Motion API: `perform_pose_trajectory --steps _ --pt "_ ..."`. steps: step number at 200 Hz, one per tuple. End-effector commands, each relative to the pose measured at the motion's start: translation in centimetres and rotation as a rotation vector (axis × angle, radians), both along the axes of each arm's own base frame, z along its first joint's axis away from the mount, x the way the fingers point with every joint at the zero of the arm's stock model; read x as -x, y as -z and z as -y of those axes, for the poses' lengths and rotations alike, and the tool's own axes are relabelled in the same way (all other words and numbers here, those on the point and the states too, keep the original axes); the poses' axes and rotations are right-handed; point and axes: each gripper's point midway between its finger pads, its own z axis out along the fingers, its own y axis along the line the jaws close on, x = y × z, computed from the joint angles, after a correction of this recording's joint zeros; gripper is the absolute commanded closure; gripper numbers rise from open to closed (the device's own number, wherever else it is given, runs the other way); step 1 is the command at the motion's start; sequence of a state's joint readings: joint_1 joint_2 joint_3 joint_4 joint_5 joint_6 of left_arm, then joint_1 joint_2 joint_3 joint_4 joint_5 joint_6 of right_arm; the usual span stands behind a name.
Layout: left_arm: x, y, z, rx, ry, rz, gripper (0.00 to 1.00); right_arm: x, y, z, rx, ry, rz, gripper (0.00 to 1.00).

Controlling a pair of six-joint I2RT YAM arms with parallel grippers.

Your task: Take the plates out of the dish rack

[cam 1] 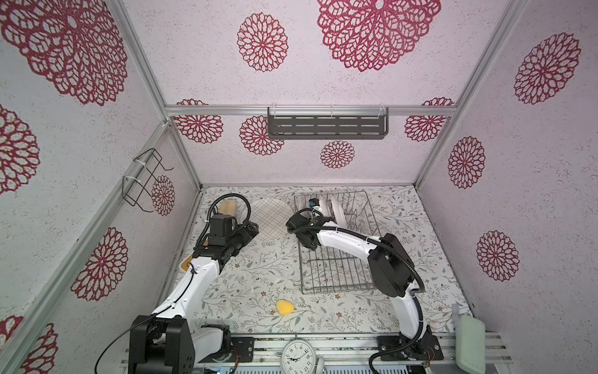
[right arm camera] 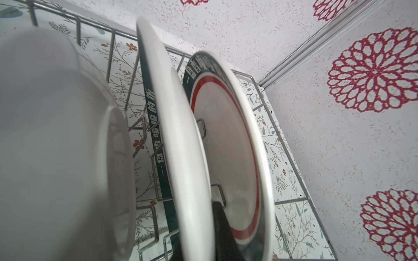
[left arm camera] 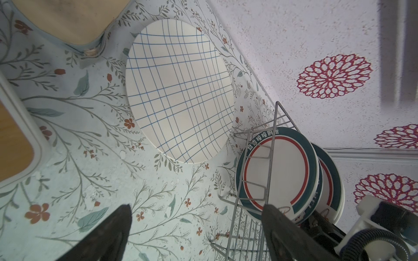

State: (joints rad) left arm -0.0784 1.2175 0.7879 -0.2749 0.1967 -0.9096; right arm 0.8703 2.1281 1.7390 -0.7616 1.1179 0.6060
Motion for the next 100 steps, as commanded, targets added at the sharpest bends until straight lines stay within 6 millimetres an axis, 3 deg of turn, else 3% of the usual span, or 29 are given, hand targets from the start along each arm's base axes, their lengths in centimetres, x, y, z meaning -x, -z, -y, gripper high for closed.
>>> perform_pose_trajectory --steps 1,100 --pt "-0.4 -0.8 -0.1 0.002 -0.002 0.023 0.06 0.4 -1.2 0.8 0.089 -0.001 -0.013 0.90" --pt "-0.5 -0.9 0.0 0.004 -0.001 0.026 0.06 0.4 -2.7 0.8 0.105 -0.004 0.018 1.00"
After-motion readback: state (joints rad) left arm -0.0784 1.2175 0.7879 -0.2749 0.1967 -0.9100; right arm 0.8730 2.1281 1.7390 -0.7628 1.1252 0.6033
